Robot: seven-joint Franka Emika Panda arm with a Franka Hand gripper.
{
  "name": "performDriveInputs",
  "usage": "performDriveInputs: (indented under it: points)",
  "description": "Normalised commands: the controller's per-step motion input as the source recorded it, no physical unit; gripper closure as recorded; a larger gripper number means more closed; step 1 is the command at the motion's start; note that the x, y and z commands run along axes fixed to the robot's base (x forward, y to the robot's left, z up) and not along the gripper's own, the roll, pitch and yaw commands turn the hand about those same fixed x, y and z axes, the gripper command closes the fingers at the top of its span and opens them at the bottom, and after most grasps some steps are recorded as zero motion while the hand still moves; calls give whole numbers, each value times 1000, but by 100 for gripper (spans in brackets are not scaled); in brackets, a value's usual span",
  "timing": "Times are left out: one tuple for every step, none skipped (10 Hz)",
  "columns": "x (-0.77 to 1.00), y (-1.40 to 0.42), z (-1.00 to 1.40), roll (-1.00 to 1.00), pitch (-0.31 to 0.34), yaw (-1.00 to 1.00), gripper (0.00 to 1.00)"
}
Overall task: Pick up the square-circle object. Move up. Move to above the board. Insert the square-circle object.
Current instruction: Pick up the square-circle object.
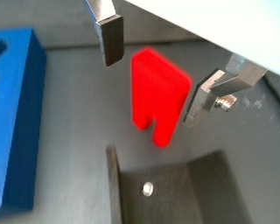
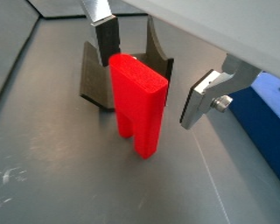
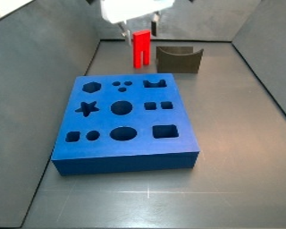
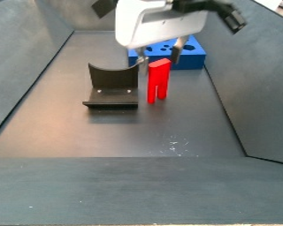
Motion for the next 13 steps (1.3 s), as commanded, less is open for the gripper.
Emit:
performDriveInputs:
  points:
    - [23, 23, 0, 0, 0, 0, 0]
    - [-49, 186, -83, -6, -33, 60, 0]
    - [-9, 49, -169, 0, -67, 60, 0]
    - [-129, 54, -123, -19, -83, 0, 0]
    - [-31, 0, 0, 0, -20, 0, 0]
    - [0, 17, -146, 0, 4, 0, 0]
    - [-34, 80, -589, 181, 53, 0, 0]
    - [0, 0, -57, 6, 10, 0, 0]
    - [0, 0, 0, 0, 0, 0, 100]
    - [0, 0, 0, 0, 0, 0, 100]
    - [0, 0, 0, 0, 0, 0, 100]
    - [0, 0, 0, 0, 0, 0, 100]
    - [0, 0, 0, 0, 0, 0, 100]
